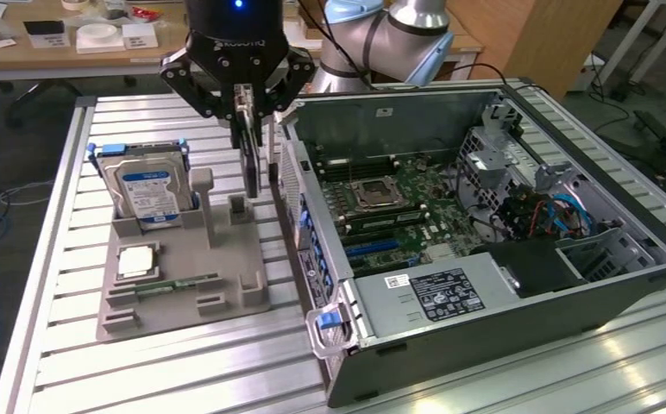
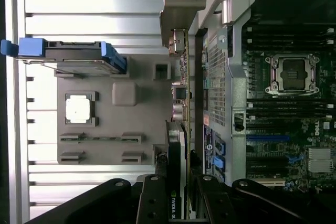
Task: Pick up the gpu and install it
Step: 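Pick up the gpu and move the gpu toward the slot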
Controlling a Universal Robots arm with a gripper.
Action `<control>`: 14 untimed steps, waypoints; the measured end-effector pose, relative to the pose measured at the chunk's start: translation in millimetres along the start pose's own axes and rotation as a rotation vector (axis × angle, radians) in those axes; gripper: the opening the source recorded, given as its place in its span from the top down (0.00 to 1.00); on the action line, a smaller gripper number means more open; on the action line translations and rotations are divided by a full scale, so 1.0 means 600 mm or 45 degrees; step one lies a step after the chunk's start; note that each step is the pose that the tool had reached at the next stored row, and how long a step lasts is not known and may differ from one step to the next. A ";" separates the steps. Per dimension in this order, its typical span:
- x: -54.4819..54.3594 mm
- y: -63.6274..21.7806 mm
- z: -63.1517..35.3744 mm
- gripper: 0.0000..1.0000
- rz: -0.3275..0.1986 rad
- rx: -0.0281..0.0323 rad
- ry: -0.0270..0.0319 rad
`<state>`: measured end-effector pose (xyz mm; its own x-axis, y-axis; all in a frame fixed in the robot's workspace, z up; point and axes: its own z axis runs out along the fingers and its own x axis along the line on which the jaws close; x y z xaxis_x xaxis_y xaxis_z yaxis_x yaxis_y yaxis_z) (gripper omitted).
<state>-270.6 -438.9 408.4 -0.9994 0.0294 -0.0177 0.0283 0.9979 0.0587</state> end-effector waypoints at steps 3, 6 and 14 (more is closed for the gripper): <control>-0.006 0.001 -0.004 0.73 0.000 -0.0023 -0.0003; -0.017 0.001 -0.005 0.73 0.000 -0.0024 -0.0002; -0.058 0.002 -0.005 0.73 0.000 -0.0078 0.0000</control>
<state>-235.8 -438.9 412.2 -0.9994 0.0296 -0.0177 0.0284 0.9975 0.0649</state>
